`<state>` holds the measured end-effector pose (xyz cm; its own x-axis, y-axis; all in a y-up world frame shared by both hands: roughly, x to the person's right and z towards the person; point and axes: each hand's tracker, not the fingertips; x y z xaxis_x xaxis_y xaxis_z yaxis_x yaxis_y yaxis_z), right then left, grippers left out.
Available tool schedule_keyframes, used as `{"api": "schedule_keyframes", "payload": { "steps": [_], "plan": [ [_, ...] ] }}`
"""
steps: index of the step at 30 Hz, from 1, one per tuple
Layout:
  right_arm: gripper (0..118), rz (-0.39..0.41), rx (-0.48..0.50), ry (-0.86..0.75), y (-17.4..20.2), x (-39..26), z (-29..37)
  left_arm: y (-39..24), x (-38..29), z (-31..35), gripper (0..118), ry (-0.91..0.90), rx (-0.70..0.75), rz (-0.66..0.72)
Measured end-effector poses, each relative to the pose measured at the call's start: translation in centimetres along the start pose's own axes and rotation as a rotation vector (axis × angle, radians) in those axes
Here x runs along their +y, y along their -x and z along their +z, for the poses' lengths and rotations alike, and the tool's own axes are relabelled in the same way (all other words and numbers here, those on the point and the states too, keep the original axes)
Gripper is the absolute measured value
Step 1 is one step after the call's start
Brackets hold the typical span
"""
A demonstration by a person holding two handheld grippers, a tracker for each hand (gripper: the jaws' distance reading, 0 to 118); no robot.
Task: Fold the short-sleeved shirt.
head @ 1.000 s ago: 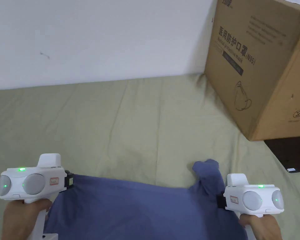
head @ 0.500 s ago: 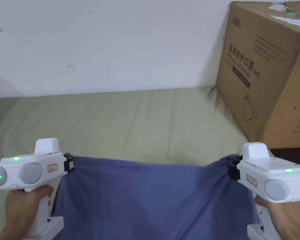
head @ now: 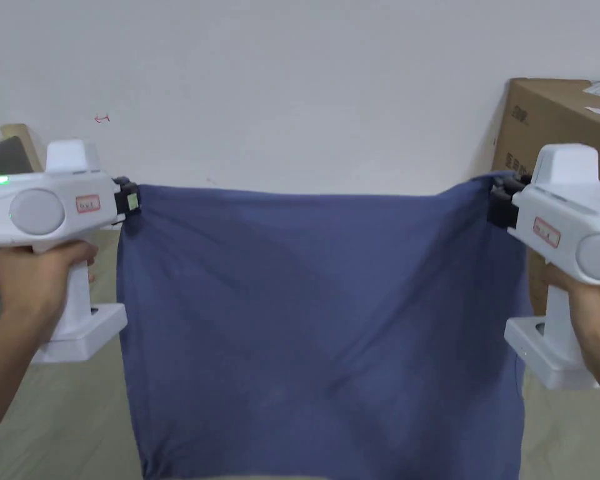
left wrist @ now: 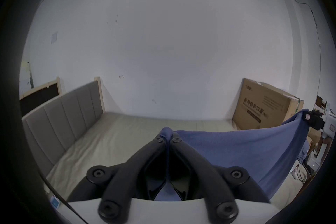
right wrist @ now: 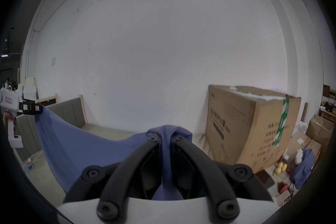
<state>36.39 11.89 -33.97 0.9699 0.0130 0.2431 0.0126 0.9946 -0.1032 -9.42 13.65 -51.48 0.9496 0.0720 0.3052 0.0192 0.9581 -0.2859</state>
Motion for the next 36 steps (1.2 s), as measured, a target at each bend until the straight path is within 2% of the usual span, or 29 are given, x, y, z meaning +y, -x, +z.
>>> {"api": "schedule_keyframes", "payload": {
  "steps": [3,11,15,21,27,36],
  "plan": [
    [6,-0.013,0.003,-0.053,-0.1,2.8,-1.6,0.0,2.7,-0.3,0,-0.044,0.02,-0.01],
    [6,0.035,-0.014,-0.148,0.0,9.0,-5.9,-0.3,8.2,-3.9,0,-0.149,0.053,-0.02],
    [6,0.045,-0.017,-0.157,-0.2,9.5,-7.8,-0.4,8.9,-5.5,0,-0.164,0.058,-0.016],
    [6,0.052,-0.002,-0.104,-1.0,5.2,-11.9,-0.7,6.4,-11.3,0,-0.132,0.087,-0.051],
    [6,0.042,-0.001,0.012,-0.7,-1.6,-13.1,-0.6,-0.5,-14.7,0,-0.04,0.086,-0.068],
    [6,0.018,0.035,0.163,-0.6,-12.0,-8.7,0.2,-12.3,-11.8,0,0.113,0.063,-0.052]
  ]
}}
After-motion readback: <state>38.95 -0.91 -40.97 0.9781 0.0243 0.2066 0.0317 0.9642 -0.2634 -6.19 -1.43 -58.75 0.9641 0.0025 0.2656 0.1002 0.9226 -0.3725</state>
